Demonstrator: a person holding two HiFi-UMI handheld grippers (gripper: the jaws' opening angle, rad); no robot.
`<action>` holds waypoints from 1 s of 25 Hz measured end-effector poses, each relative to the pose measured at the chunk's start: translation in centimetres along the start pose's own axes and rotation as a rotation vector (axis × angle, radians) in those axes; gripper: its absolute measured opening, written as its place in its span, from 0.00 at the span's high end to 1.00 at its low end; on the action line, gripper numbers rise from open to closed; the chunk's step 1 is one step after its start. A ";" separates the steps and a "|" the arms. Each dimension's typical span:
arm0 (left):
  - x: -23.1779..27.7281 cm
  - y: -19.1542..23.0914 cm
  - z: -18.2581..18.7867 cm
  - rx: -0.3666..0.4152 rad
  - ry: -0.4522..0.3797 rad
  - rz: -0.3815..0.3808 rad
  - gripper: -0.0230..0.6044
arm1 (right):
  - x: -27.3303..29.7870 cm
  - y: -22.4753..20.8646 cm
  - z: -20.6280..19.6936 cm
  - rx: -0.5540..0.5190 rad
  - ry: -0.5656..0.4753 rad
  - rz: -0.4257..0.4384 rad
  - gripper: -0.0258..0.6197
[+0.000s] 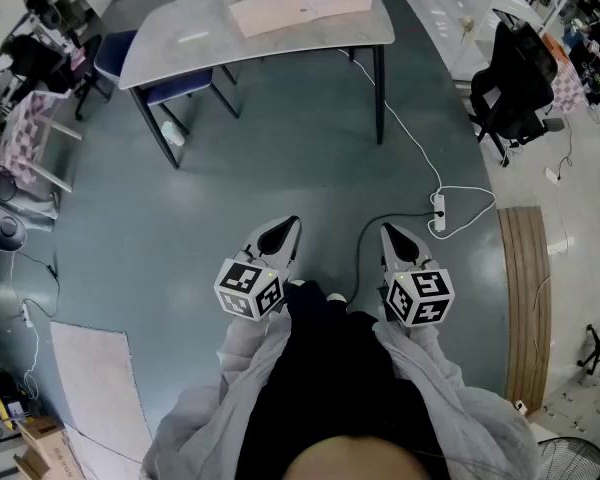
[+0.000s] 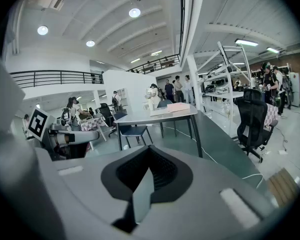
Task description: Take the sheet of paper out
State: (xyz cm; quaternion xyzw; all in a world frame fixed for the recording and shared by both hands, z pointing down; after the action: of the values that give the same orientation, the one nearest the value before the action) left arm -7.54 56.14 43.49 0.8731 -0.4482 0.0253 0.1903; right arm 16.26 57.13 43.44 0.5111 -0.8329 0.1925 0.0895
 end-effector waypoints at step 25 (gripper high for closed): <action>-2.3 -2.9 -1.1 -0.022 0.018 0.045 0.69 | -3.2 1.6 -0.4 0.020 -0.032 0.036 0.95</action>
State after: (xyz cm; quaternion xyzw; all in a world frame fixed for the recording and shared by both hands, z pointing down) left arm -6.42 59.82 43.13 0.8603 -0.4664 0.0324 0.2035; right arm 16.33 60.54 42.36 0.4997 -0.8415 0.1941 0.0677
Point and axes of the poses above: the fingertips, and each gripper's own axes: x forward along the fingers, y to its left, z out of its top, the point moved 7 cm from there along -x, backward along the fingers, and after that the axes turned 3 degrees about -y, right-handed, at the moved point
